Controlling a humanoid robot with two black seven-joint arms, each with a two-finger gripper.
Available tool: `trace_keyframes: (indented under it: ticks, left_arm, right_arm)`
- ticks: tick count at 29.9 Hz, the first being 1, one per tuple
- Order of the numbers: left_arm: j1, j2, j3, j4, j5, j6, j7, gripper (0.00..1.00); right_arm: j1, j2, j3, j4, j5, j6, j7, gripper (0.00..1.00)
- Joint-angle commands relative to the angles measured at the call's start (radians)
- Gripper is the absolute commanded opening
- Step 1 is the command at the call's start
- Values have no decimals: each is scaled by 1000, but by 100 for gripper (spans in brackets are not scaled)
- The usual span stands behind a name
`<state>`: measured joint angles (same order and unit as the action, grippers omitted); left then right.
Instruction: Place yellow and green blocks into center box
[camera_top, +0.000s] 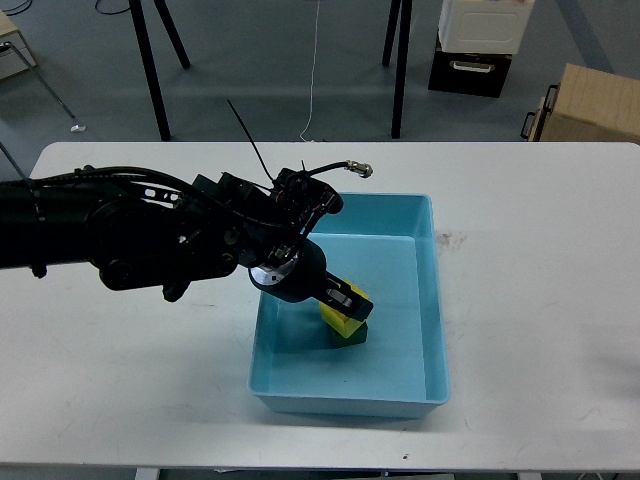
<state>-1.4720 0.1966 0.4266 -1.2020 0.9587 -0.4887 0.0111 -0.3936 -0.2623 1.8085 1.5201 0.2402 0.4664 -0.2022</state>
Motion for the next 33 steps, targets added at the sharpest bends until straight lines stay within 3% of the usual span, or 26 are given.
trace_keyframes:
  ticks: [1,7,13,19,23,27,33]
  left_arm:
    - [-14,13,-8,2,-3,0,-16,81]
    - [-44,46,-25,24,-24,0,-65,85]
    - [-48,136,-133,25,-164,0,-72,87]
    - [91,247,-535,24,-187,0,-76,87]
    - [266,245,-874,22,-204,0,-76,87]
    - [413,245,-1130,10,-310,0,-68,87]
    - [754,202,-1679,-27,-385,0,-56,92]
  right_arm:
    - [9,0,0,0,1,0,1,100]
    - [22,0,8,-11,1,1,1,100]
    - [42,2,0,-15,1,0,1,100]
    - [79,9,-23,-18,-1,0,1,100]
    - [104,17,-40,-21,-1,0,1,100]
    - [108,20,-40,-21,1,0,1,100]
    - [91,41,-54,-9,1,9,3,100]
